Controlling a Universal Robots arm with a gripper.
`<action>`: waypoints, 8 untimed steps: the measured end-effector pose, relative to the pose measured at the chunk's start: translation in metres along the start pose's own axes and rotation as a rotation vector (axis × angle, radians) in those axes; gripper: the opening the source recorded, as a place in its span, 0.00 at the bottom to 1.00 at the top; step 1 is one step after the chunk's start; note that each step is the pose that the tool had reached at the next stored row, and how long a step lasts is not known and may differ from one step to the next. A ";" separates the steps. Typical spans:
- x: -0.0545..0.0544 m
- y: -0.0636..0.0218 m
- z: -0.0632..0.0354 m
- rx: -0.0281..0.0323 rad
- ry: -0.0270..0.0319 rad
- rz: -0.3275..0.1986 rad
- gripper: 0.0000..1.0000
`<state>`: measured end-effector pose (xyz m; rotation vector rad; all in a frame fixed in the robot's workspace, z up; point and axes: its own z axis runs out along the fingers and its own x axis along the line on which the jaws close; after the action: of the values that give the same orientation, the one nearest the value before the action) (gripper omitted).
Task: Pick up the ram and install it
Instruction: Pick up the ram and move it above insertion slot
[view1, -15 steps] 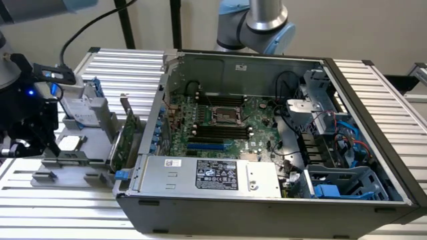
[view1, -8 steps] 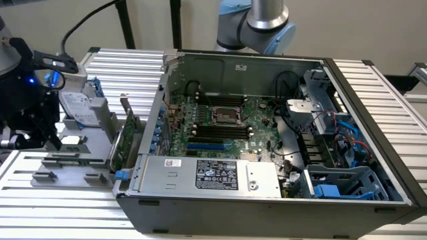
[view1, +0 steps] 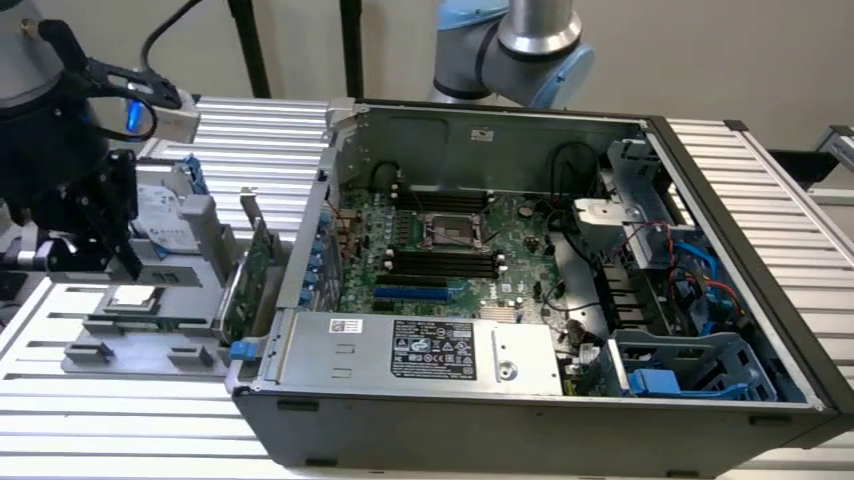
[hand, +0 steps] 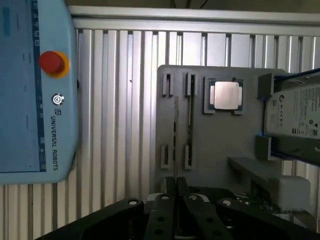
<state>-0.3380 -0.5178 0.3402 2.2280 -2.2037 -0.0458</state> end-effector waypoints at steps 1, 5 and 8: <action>0.000 -0.0040 -0.0039 0.0000 -0.0006 0.000 0.00; 0.000 -0.0206 -0.0196 0.0002 -0.0034 0.000 0.00; 0.000 -0.0332 -0.0314 0.0002 -0.0052 0.000 0.00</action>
<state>-0.3040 -0.5178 0.3707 2.2308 -2.2061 -0.0515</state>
